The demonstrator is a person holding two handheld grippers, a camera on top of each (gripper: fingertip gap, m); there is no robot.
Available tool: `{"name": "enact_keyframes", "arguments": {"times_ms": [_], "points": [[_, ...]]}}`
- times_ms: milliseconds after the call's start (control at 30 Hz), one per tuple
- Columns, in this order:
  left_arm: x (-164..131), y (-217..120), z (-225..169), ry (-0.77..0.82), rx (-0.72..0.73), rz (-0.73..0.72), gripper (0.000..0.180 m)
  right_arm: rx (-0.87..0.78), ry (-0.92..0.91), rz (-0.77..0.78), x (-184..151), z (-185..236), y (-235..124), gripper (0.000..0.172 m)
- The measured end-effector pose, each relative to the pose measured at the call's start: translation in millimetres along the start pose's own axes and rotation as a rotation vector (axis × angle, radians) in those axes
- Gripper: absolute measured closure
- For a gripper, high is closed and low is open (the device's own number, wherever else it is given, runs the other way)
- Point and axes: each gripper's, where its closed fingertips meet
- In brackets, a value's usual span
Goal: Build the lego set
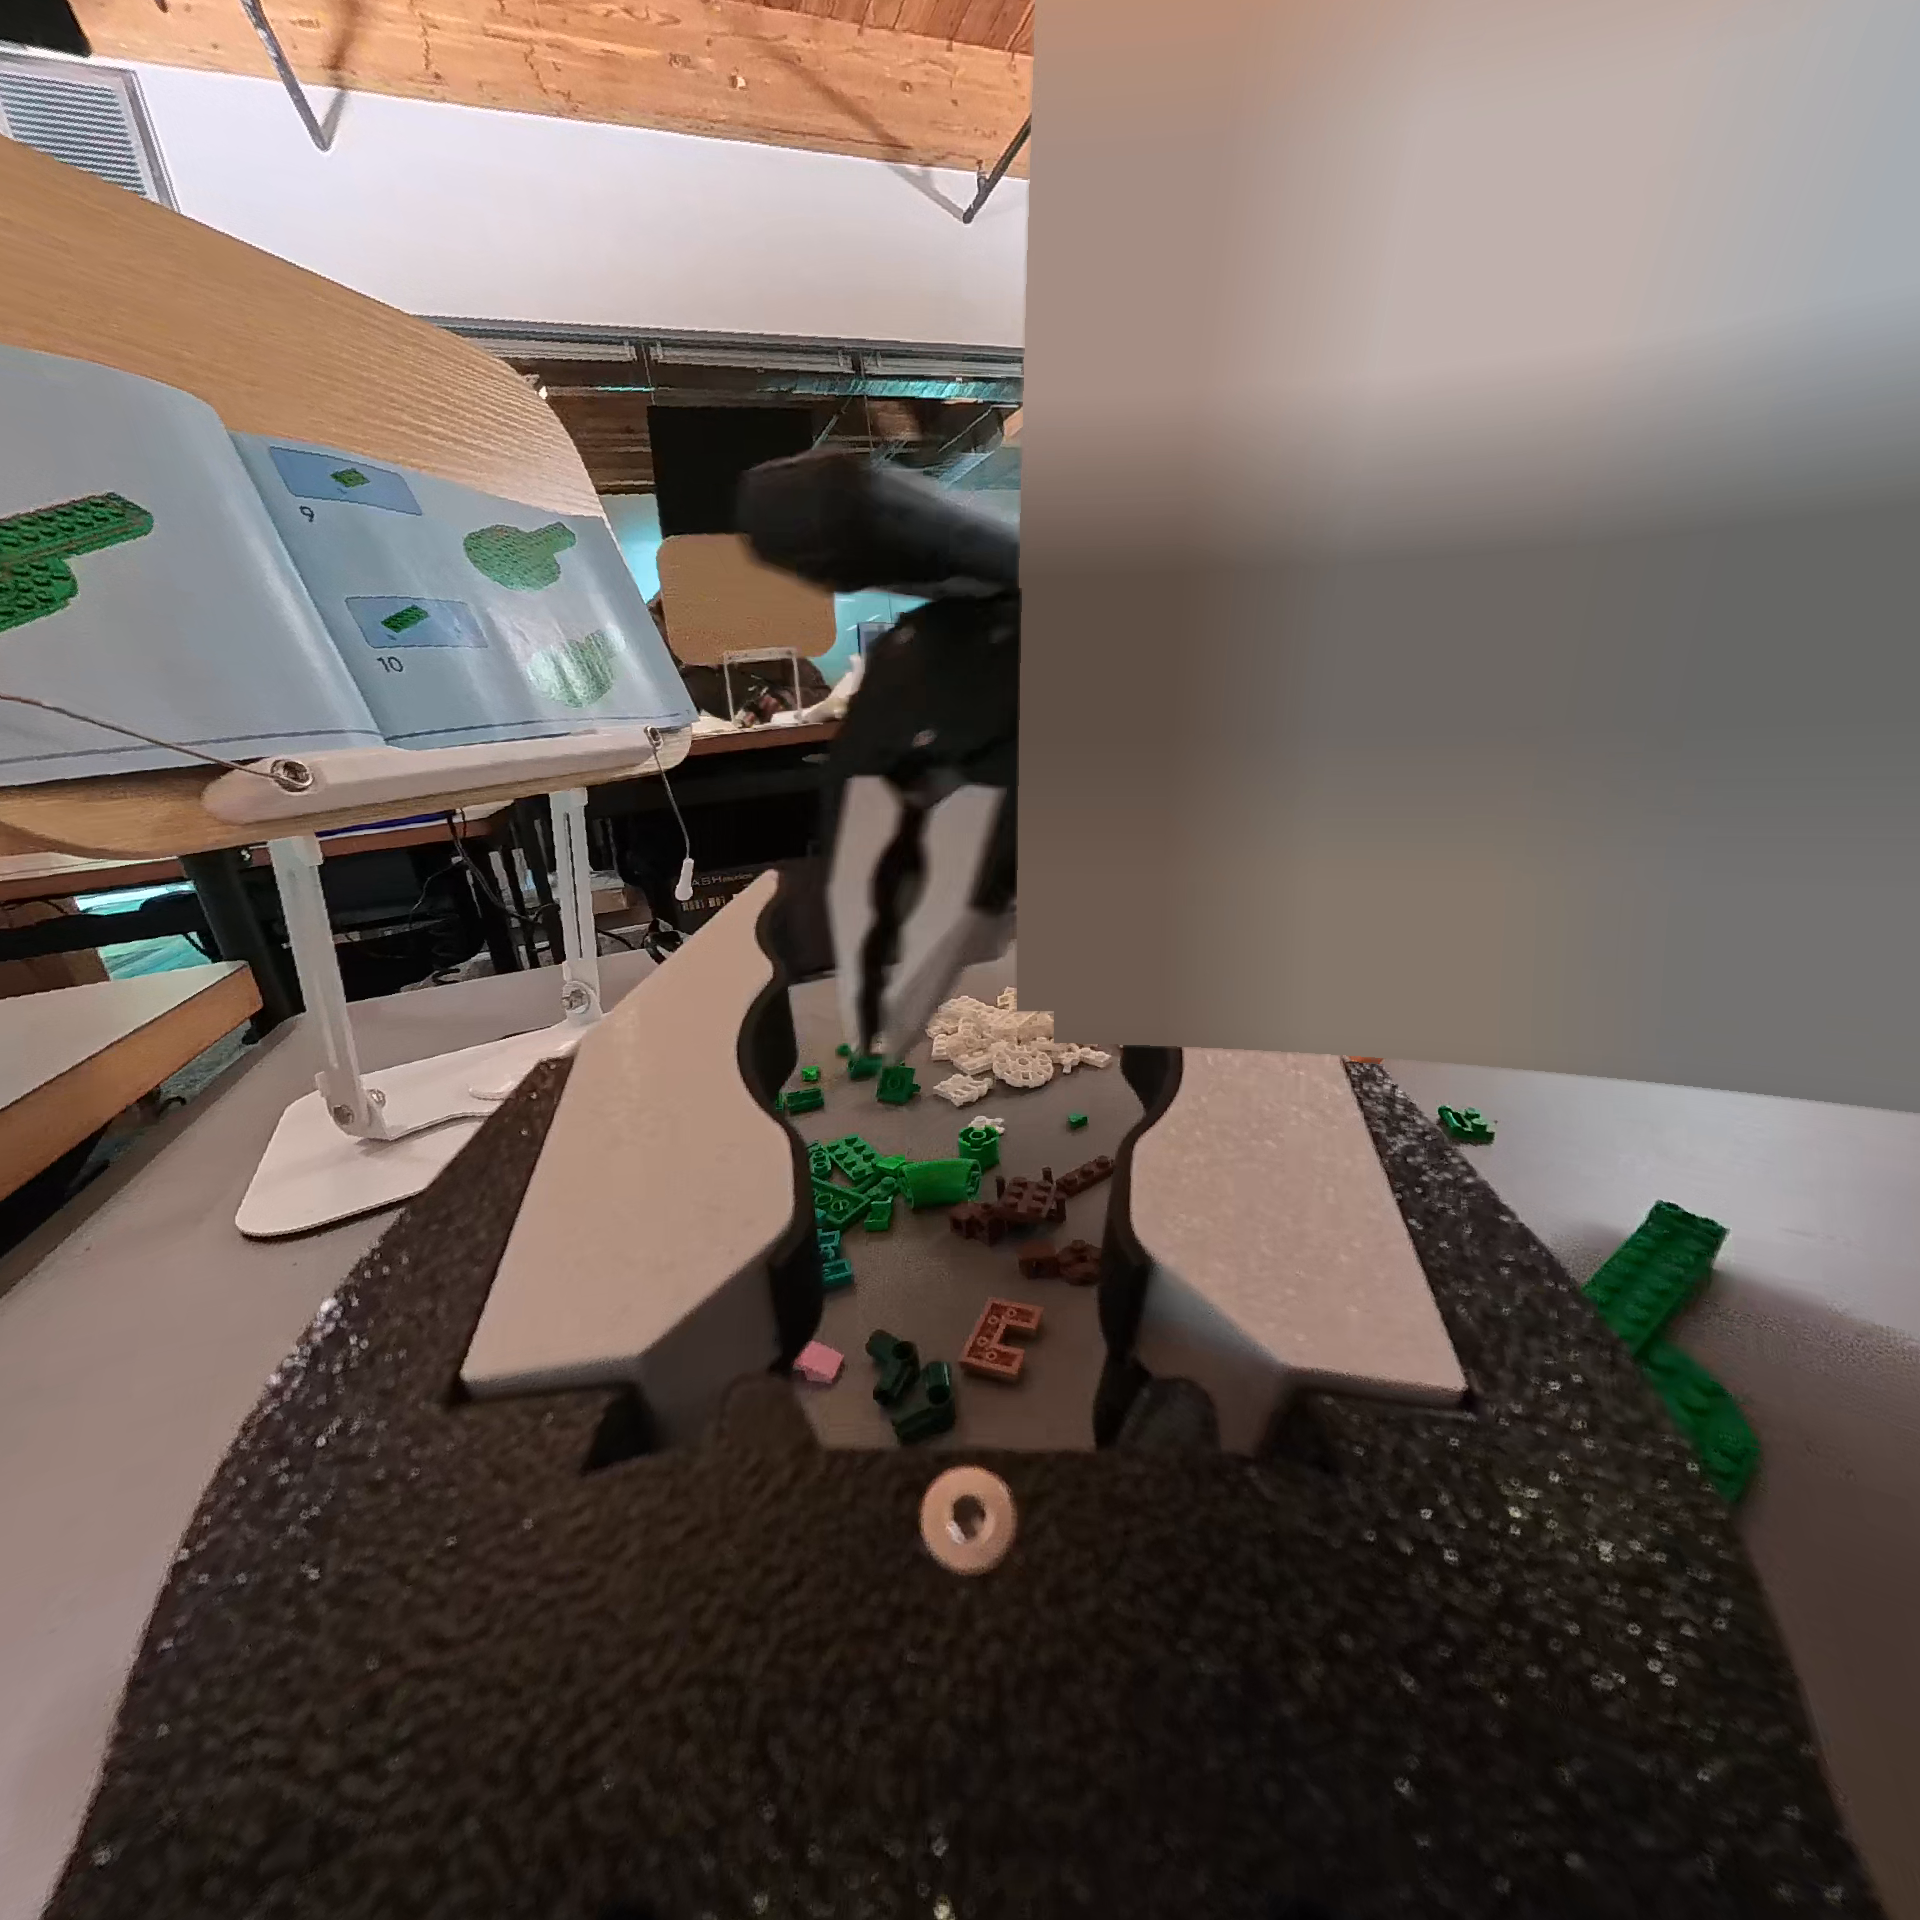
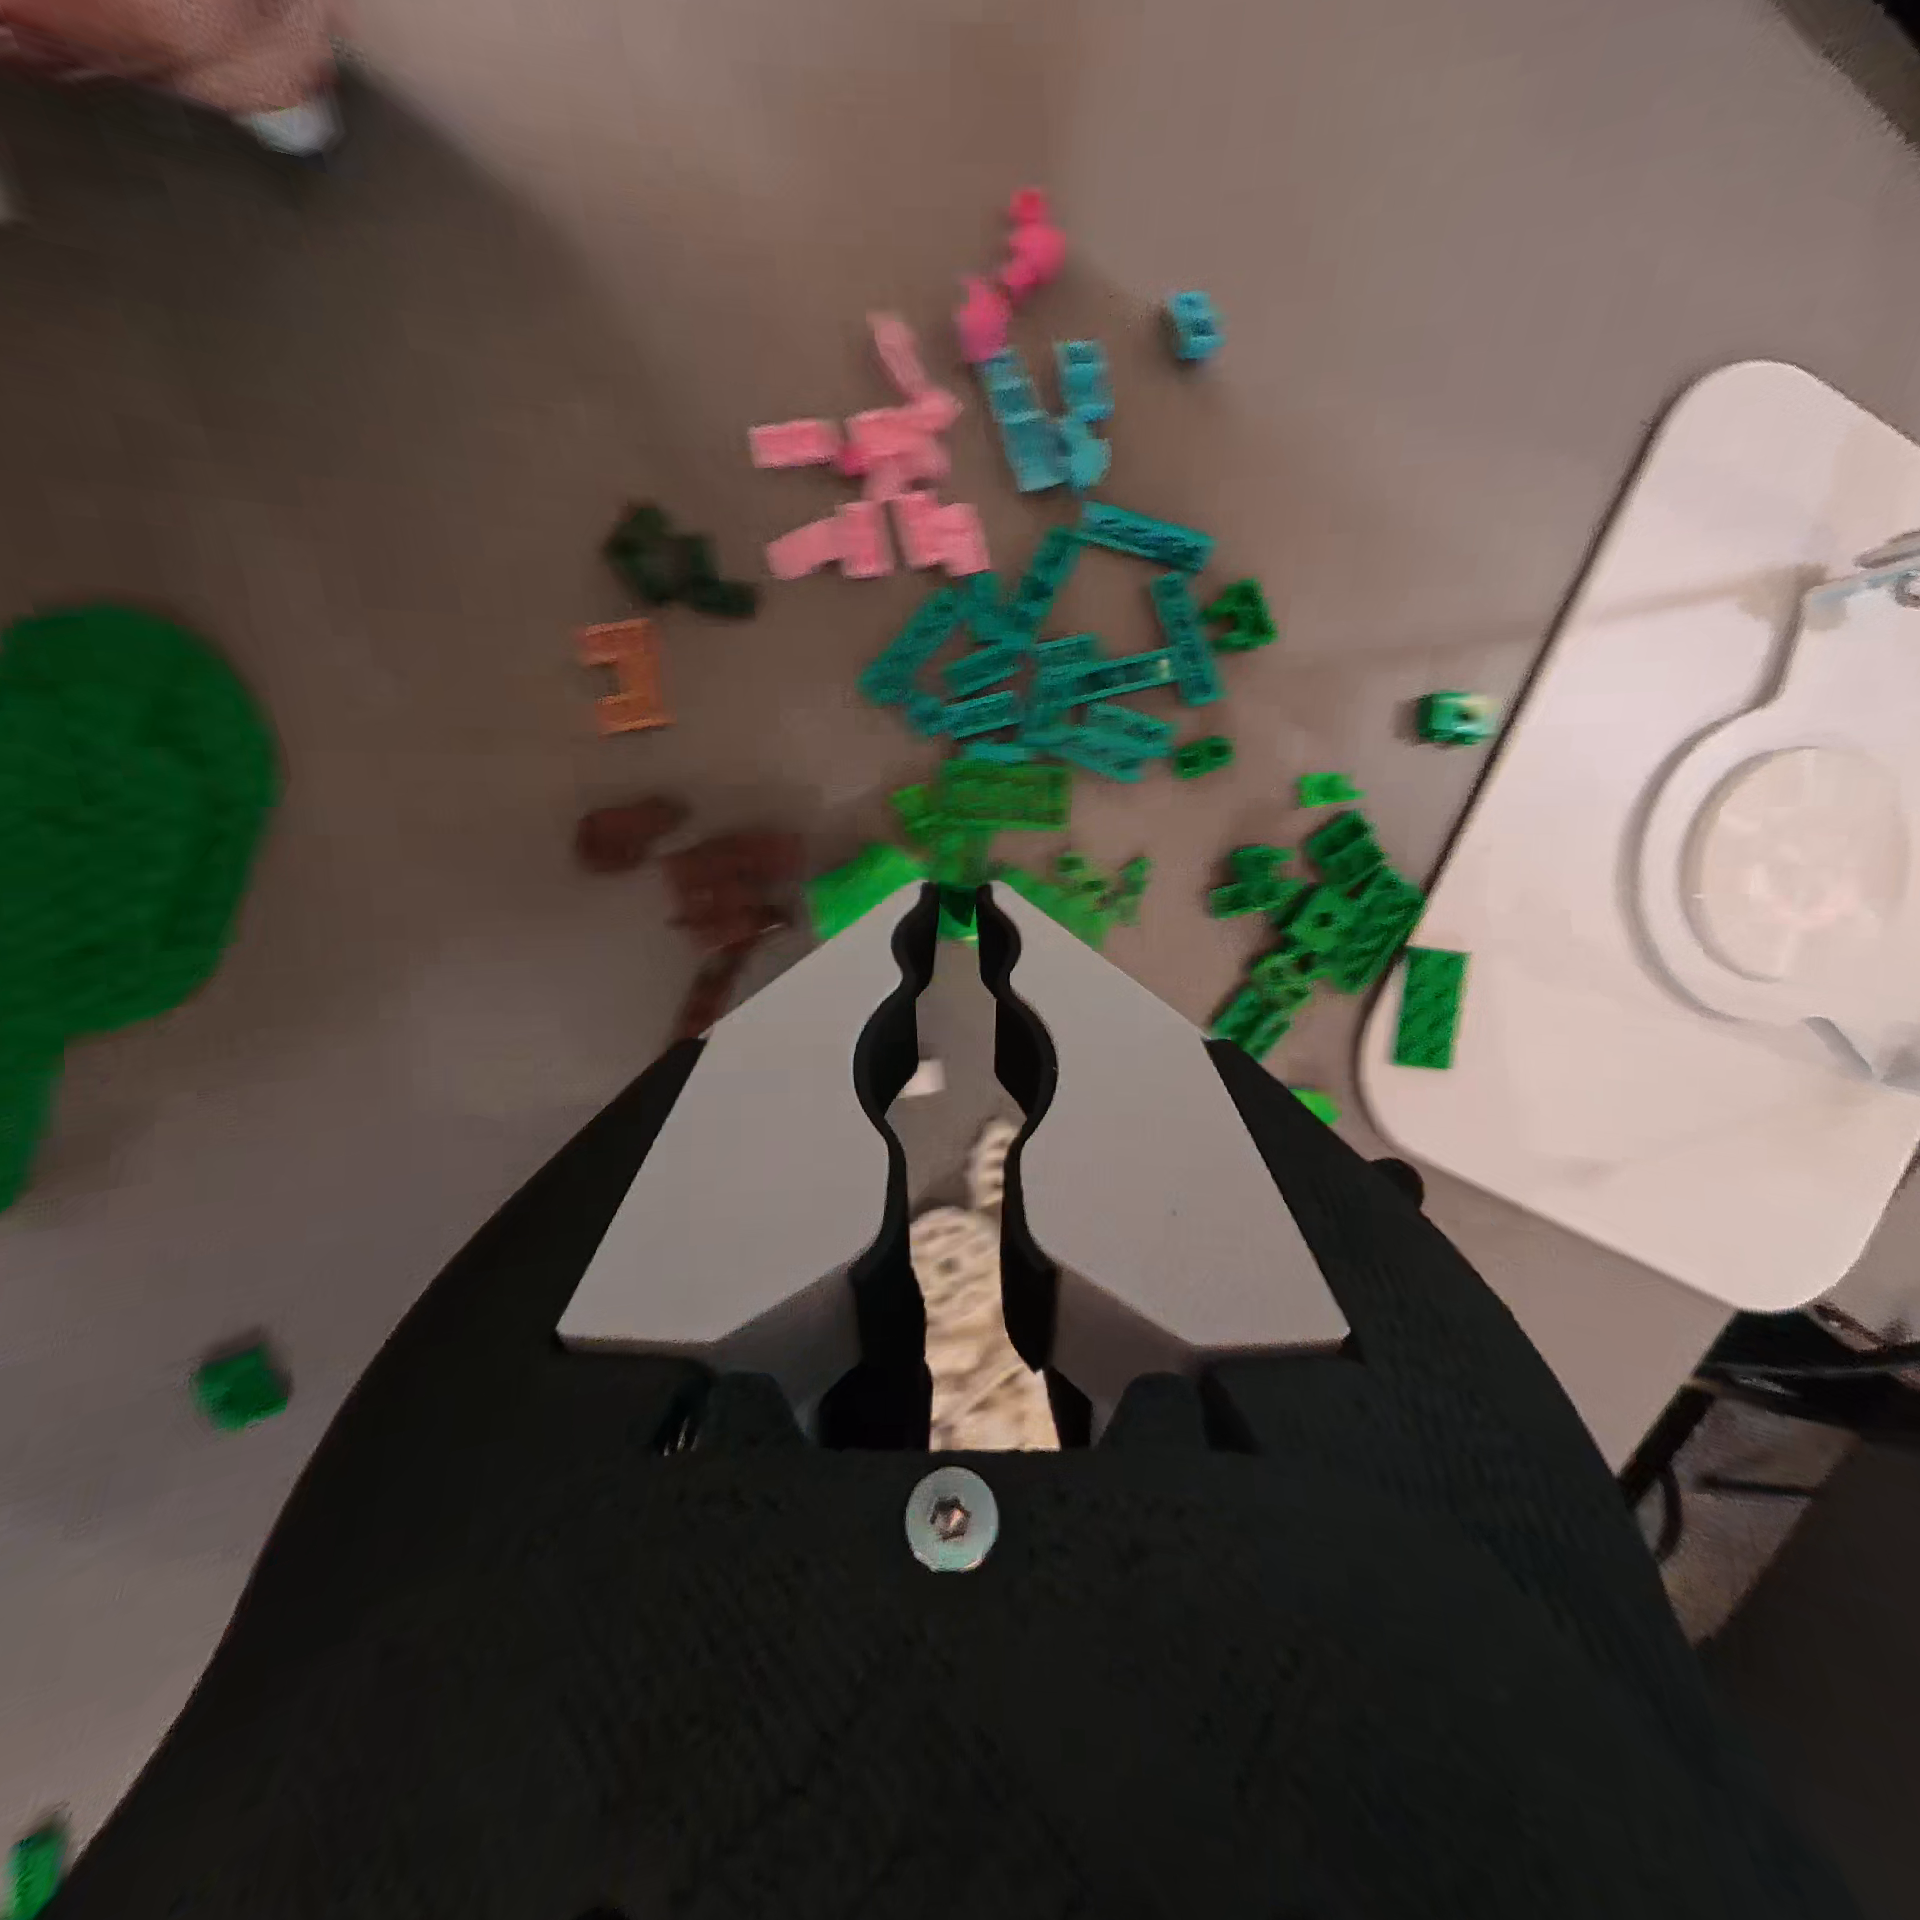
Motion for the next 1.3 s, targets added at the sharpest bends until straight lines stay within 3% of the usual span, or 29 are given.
{"name": "enact_keyframes", "arguments": {"times_ms": [233,433,500,633,767,900,1300], "points": [[0.1,2.4,-1.6,-0.004,-0.008,0.0,0.121,0.031,-0.067,0.05,-30.1,126.6,-4.3,0.166],[1.5,1.5,-4.7,0.002,-0.025,-0.009,0.119,0.056,-0.02,0.099,-50.3,167.1,18.7,0.166],[1.2,1.3,-4.5,0.008,-0.02,-0.008,0.119,0.056,0.003,0.07,-48.6,167.8,18.0,0.166],[0.4,1.6,-5.0,0.013,-0.021,-0.003,0.119,0.049,0.019,0.032,-45.5,159.2,8.7,0.146],[0.5,1.7,-5.0,0.01,-0.022,-0.003,0.119,-0.128,0.239,-0.058,-47.8,91.3,-1.6,0.149],[0.5,1.6,-4.8,0.008,-0.023,-0.003,0.119,-0.154,0.385,-0.091,-62.2,51.2,7.7,0.153],[-0.7,2.6,-4.9,0.002,-0.029,0.004,0.119,-0.114,0.439,-0.063,-79.0,35.0,23.1,0.165]]}}
Point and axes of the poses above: each gripper's, where its closed fingertips meet, y out along the fingers, x out of its top, z = x × y across the jaws, and after that the axes turned 11 degrees about z, right-handed
